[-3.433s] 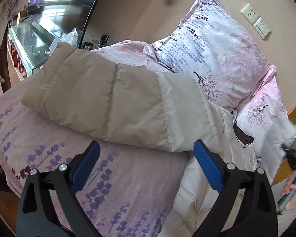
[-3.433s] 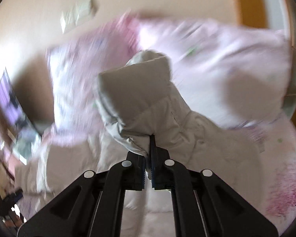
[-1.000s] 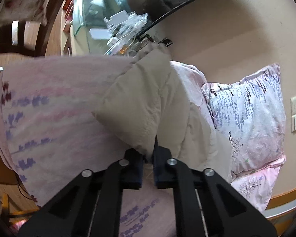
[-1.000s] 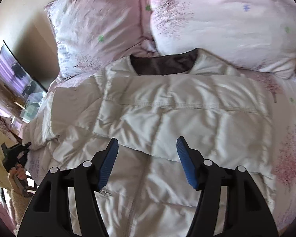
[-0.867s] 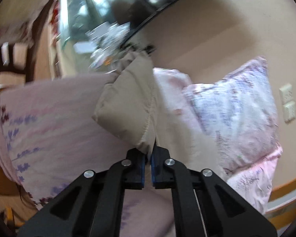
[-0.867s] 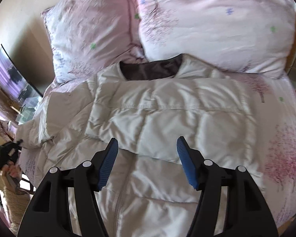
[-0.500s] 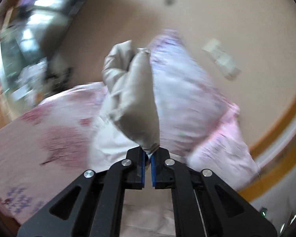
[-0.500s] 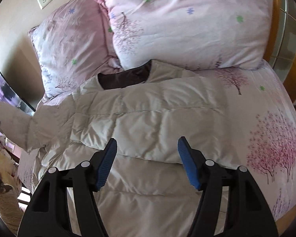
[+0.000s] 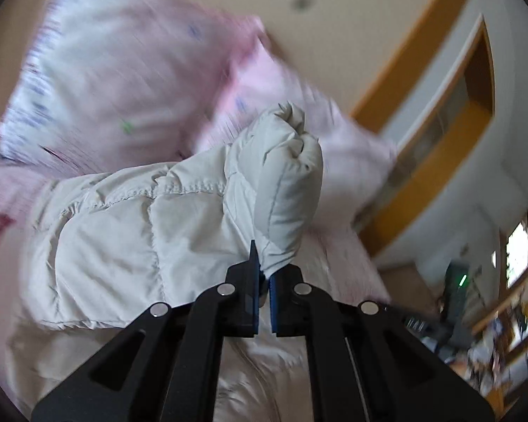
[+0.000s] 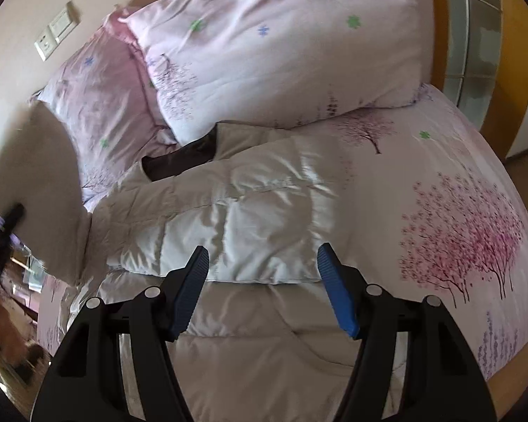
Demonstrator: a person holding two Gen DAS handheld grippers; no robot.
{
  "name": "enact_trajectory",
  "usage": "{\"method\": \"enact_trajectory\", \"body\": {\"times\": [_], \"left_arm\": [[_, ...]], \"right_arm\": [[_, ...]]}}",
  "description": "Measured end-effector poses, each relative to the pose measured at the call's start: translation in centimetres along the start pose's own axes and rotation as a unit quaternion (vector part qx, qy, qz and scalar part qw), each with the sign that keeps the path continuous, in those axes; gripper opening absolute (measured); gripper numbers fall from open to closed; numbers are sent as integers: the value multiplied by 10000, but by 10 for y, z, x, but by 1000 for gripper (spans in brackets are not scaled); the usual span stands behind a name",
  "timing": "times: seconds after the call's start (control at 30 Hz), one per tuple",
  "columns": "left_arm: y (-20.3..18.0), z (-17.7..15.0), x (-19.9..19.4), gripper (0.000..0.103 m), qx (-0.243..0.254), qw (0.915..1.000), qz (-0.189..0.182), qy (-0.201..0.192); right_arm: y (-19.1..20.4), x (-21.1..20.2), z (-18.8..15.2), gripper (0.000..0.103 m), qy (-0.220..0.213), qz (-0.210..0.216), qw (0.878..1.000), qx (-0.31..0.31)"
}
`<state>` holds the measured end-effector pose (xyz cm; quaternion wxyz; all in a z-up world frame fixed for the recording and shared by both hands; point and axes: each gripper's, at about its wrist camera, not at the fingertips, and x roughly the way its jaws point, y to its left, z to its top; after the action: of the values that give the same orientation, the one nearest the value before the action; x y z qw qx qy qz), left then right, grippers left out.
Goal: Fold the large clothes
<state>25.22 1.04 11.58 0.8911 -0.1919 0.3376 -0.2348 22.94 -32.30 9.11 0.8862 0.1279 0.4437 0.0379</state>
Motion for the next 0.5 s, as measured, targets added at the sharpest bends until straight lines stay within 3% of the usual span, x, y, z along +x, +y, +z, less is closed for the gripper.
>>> {"method": "enact_trajectory", "body": {"times": [0.2,0.3,0.37,0.4,0.5], "left_arm": [[-22,-39,88,6,483,9933,479,939],[-23,-56,108,14,546,9876,619,1338],[-23,-61,109,45,540,9858,406,1540],[-16,-64,103,70,449,9859,213,1596],[-15,-65,77,81,366,9865,-231,1579]], "right_arm": [[-7,9,2,66,78,121,9997,181],[-5,16,4,66,143,228,9994,212],[-4,20,5,66,211,347,9989,245],[-3,21,6,66,242,400,9986,257],[3,27,7,66,359,662,9967,297]]}}
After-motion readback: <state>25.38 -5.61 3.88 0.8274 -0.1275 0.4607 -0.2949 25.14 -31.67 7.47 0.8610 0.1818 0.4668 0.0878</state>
